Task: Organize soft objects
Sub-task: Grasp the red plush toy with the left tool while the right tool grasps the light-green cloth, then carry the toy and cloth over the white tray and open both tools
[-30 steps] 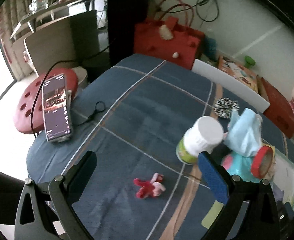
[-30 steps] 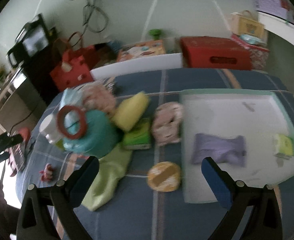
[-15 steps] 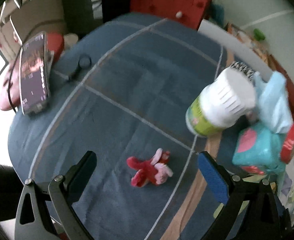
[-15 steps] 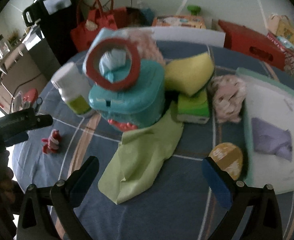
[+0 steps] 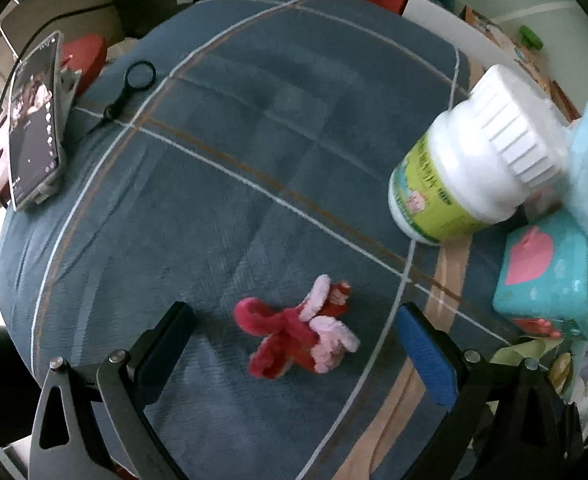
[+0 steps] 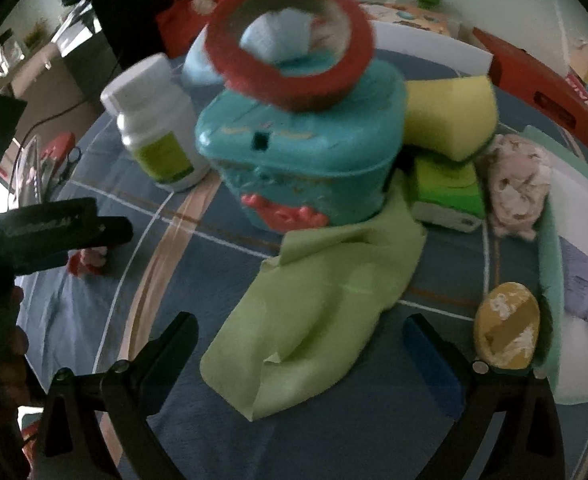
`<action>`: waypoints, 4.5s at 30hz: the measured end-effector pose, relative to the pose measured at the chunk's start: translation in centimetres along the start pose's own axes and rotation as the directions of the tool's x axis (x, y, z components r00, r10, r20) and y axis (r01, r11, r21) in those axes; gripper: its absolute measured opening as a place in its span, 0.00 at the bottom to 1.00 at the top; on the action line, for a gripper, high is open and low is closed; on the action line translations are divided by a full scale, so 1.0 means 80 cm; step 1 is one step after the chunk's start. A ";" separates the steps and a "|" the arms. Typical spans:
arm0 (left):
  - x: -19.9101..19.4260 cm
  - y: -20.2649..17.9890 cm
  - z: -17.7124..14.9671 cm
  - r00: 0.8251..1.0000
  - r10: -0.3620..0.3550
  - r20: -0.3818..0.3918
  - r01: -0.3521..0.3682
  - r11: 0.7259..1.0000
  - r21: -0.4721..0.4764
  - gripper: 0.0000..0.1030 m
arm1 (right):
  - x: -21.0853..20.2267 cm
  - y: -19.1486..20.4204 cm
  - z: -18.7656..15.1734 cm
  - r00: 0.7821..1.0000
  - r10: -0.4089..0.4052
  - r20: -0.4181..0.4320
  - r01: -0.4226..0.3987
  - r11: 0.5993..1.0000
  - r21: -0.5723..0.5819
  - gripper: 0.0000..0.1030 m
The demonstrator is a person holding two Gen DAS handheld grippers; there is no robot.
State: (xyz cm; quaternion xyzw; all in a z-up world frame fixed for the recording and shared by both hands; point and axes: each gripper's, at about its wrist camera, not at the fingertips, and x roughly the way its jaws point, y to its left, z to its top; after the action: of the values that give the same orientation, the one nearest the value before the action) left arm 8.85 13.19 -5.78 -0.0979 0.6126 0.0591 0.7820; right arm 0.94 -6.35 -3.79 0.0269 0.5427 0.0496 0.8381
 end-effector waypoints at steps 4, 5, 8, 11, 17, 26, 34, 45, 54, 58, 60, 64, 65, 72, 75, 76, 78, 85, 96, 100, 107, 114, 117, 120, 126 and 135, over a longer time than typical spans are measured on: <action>0.011 -0.006 0.003 1.000 0.026 -0.011 -0.026 1.000 0.011 0.98 | 0.008 0.008 -0.004 0.999 -0.030 -0.011 0.030 0.999 -0.031 1.00; 0.015 -0.007 0.007 0.999 0.033 -0.010 -0.033 0.999 0.017 0.98 | 0.010 0.011 -0.005 0.999 -0.038 -0.011 0.038 0.998 -0.042 1.00; 0.019 -0.016 0.009 0.999 0.044 -0.010 -0.044 0.999 0.027 0.98 | 0.014 0.023 -0.011 0.998 -0.059 -0.012 0.058 0.996 -0.065 1.00; 0.021 -0.019 0.009 0.999 0.048 -0.011 -0.048 0.998 0.030 0.98 | 0.018 0.028 -0.013 0.998 -0.063 -0.012 0.062 0.996 -0.068 1.00; 0.025 -0.026 0.011 0.999 0.052 -0.012 -0.052 0.998 0.033 0.98 | 0.036 0.043 -0.003 0.997 -0.078 -0.018 0.077 0.993 -0.088 1.00; 0.033 -0.019 0.008 0.999 0.052 -0.016 -0.052 0.998 0.038 0.98 | 0.038 0.039 -0.007 0.996 -0.085 -0.002 0.084 0.994 -0.065 1.00; 0.038 -0.020 -0.004 0.999 0.046 0.002 -0.046 0.996 0.077 0.99 | 0.041 0.039 -0.014 0.996 -0.094 0.007 0.094 0.993 -0.072 1.00; 0.024 -0.015 -0.004 0.999 0.035 0.033 -0.037 0.997 0.073 0.76 | 0.028 0.031 -0.006 0.997 -0.066 0.045 0.068 0.997 -0.047 0.73; 0.010 0.005 -0.003 0.998 -0.008 0.057 0.006 0.999 0.045 0.39 | 0.018 0.003 0.001 0.999 -0.018 0.050 0.017 1.000 0.015 0.27; 0.002 0.012 -0.002 0.997 -0.032 0.067 0.029 0.999 0.039 0.34 | 0.012 -0.007 0.006 0.999 0.008 0.047 -0.009 1.000 0.026 0.15; -0.003 0.017 0.002 0.997 -0.042 0.066 0.040 0.999 0.033 0.33 | 0.008 -0.011 0.006 0.999 0.016 0.049 -0.018 0.999 0.032 0.14; -0.019 0.022 0.003 0.995 -0.058 0.081 0.057 0.998 0.019 0.32 | -0.005 -0.020 0.007 0.998 0.024 0.057 -0.026 0.999 0.042 0.12; -0.025 0.021 0.002 0.995 -0.059 0.087 0.058 0.998 0.015 0.32 | -0.008 -0.024 0.007 0.998 0.026 0.062 -0.029 0.998 0.048 0.12; -0.061 0.030 -0.006 0.986 -0.073 0.153 0.070 0.997 0.023 0.32 | -0.055 -0.043 0.002 0.992 0.042 0.121 -0.052 0.995 0.084 0.11; -0.076 0.028 -0.009 0.980 -0.081 0.181 0.076 0.997 0.033 0.32 | -0.075 -0.052 0.004 0.987 0.039 0.159 -0.055 0.994 0.095 0.11; -0.083 0.026 -0.017 0.978 -0.083 0.190 0.078 0.996 0.036 0.32 | -0.079 -0.052 0.003 0.985 0.037 0.169 -0.054 0.994 0.099 0.11; -0.100 0.023 -0.021 0.973 -0.089 0.215 0.081 0.996 0.046 0.32 | -0.096 -0.061 0.003 0.980 0.035 0.194 -0.057 0.992 0.109 0.11; -0.146 0.000 -0.025 0.953 -0.112 0.282 0.085 0.991 0.108 0.32 | -0.139 -0.082 0.010 0.963 -0.005 0.271 -0.042 0.985 0.167 0.11; -0.196 -0.117 -0.009 0.925 -0.223 0.307 0.126 0.944 0.306 0.32 | -0.192 -0.137 0.045 0.924 -0.179 0.338 0.072 0.950 0.305 0.11; -0.208 -0.173 -0.007 0.917 -0.271 0.293 0.143 0.909 0.392 0.32 | -0.210 -0.167 0.064 0.899 -0.264 0.350 0.127 0.921 0.368 0.11; -0.208 -0.265 -0.012 0.913 -0.335 0.233 0.178 0.841 0.511 0.32 | -0.211 -0.228 0.076 0.887 -0.330 0.323 0.148 0.866 0.477 0.11; -0.184 -0.330 -0.026 0.924 -0.336 0.185 0.172 0.795 0.582 0.32 | -0.197 -0.299 0.062 0.888 -0.374 0.268 0.161 0.798 0.581 0.11; -0.165 -0.350 -0.040 0.927 -0.334 0.169 0.168 0.775 0.610 0.32 | -0.189 -0.329 0.048 0.889 -0.407 0.209 0.200 0.757 0.622 0.11; -0.143 -0.370 -0.053 0.939 -0.324 0.113 0.183 0.751 0.635 0.32 | -0.183 -0.364 0.025 0.883 -0.448 0.139 0.246 0.695 0.675 0.11; -0.133 -0.404 -0.076 0.937 -0.334 0.101 0.178 0.708 0.683 0.33 | -0.176 -0.411 -0.010 0.892 -0.445 0.077 0.242 0.615 0.750 0.11; -0.094 -0.480 -0.101 0.943 -0.329 0.045 0.180 0.619 0.765 0.36 | -0.162 -0.433 -0.014 0.898 -0.432 0.082 0.218 0.600 0.770 0.12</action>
State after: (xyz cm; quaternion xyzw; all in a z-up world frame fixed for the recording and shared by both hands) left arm 7.50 -25.83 2.77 0.1533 0.4880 -0.3024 0.8043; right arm -3.45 -42.26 4.11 0.2727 0.3954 -0.3349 0.8106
